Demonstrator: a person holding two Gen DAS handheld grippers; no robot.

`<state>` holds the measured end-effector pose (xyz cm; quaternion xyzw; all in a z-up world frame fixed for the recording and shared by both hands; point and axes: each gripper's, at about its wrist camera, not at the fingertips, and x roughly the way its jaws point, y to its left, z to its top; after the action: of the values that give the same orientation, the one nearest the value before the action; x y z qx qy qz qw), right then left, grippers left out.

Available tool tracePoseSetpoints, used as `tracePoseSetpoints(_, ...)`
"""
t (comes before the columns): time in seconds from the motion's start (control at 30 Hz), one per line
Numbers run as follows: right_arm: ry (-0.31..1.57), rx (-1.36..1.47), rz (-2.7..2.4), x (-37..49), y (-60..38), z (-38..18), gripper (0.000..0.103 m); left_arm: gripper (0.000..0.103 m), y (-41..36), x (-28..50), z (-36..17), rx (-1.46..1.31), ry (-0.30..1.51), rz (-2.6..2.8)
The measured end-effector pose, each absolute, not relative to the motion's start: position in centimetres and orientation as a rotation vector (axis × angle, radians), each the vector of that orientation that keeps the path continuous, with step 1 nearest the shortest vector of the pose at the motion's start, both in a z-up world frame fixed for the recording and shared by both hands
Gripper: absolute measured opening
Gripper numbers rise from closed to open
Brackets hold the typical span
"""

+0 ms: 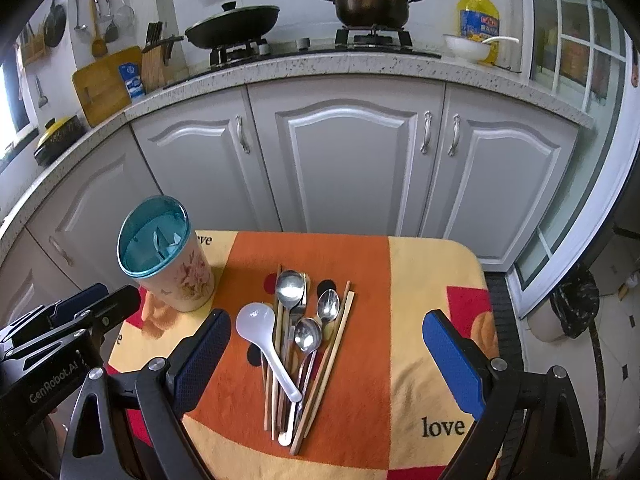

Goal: Organize utensils
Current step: 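Lower the left gripper onto the white plastic spoon and close it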

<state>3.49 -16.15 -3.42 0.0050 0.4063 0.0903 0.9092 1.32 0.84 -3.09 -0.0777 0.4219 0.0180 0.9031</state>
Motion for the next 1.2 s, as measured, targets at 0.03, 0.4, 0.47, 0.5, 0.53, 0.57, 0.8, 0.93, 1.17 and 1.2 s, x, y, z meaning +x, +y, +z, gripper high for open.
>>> tracePoseSetpoints(0.03, 0.846, 0.008, 0.195, 3.7, -16.2, -3.7, 0.097, 0.046, 0.9, 1.5, -3.4, -0.161, 0.883, 0.036)
tracePoseSetpoints(0.4, 0.971, 0.031, 0.297, 7.0, -18.3, -10.6, 0.09, 0.046, 2.8, 3.9, -10.6, -0.325, 1.045, 0.003)
tracePoseSetpoints(0.47, 0.992, 0.06, 0.331, 7.9, -18.7, -11.8, 0.083, 0.046, 3.0, 4.6, -12.1, -0.37, 1.077, 0.002)
tracePoseSetpoints(0.5, 1.007, 0.069, 0.346, 8.3, -18.8, -12.3, 0.079, 0.046, 3.0, 5.0, -12.7, -0.392, 1.09, -0.004)
tracePoseSetpoints(0.53, 1.021, 0.077, 0.362, 8.8, -18.9, -12.8, 0.077, 0.046, 2.9, 5.4, -13.2, -0.41, 1.1, -0.007)
tracePoseSetpoints(0.57, 1.03, 0.084, 0.379, 9.3, -18.9, -13.2, 0.073, 0.046, 2.8, 5.6, -13.6, -0.416, 1.106, -0.004)
tracePoseSetpoints(0.8, 1.061, 0.106, 0.458, 12.8, -18.8, -15.4, 0.051, 0.046, 2.6, 8.5, -16.7, -0.486, 1.144, 0.008)
tracePoseSetpoints(0.93, 1.08, 0.115, 0.512, 14.6, -18.6, -16.6, 0.044, 0.046, 3.0, 9.4, -18.3, -0.508, 1.166, 0.037)
tracePoseSetpoints(1.17, 1.078, 0.1, 0.622, 16.6, -18.5, -17.7, 0.042, 0.046, 3.2, 10.3, -19.2, -0.506, 1.132, 0.064)
tracePoseSetpoints(1.2, 1.076, 0.093, 0.633, 16.8, -18.4, -17.8, 0.042, 0.046, 3.0, 10.5, -19.2, -0.497, 1.131, 0.064)
